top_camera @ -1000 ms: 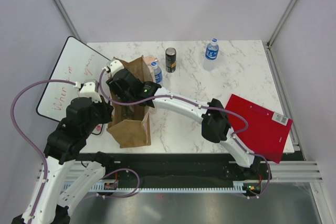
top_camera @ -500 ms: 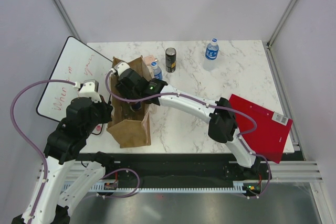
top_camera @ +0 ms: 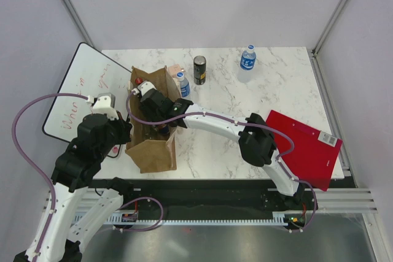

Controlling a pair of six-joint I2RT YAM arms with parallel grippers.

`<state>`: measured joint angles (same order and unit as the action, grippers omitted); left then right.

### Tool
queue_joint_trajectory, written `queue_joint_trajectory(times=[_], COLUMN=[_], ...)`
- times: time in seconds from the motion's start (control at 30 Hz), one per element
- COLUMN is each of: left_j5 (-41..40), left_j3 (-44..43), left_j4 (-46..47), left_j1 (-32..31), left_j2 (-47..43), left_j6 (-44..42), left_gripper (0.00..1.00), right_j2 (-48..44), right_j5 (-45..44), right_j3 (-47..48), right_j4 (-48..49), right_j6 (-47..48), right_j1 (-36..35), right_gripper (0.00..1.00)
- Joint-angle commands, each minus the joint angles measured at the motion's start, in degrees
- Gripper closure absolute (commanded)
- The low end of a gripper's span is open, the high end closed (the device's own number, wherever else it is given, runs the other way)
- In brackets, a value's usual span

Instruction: Place the beverage into the canvas bag

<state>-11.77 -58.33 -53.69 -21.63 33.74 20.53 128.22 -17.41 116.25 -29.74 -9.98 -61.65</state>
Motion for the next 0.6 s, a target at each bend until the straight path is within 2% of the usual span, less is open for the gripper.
queue_joint_trajectory(times=[0.0,0.1,0.23,0.27,0.43,0.57], left_j5=[0.17,0.08,0.43,0.43,0.17,0.26], left_j3=[-1.18,-1.09,-0.91,-0.83,-0.91,-1.18], left_j4=[0.96,0.87,0.87,0.87,0.96,0.87], left_j1=[-0.08,-0.08,-0.08,-0.08,-0.08,-0.08], left_j2=[-0.51,-0.51,-0.43,-0.25,-0.25,-0.16], left_j6=[1.35,1.26,1.35,1.35,1.35,1.44], left_gripper=[0.98,0.98,0.98,0.97,0.8,0.72], right_j2=[-1.4,-2.1,-3.59,-4.46,-7.63,-10.44], right_j5=[-4.29,-4.83,-5.18,-5.27,-4.13,-2.19], right_j3=[-2.07,-3.57,-5.06,-5.24,-5.16,-5.42], right_j4=[7.15,7.67,7.59,7.59,6.01,4.08], right_j6=[-0.13,-0.13,-0.57,-0.92,-1.27,-2.15], right_j1=[0.21,0.21,0.12,0.21,0.12,0.12], right_gripper=[0.68,0.61,0.41,0.39,0.29,0.21])
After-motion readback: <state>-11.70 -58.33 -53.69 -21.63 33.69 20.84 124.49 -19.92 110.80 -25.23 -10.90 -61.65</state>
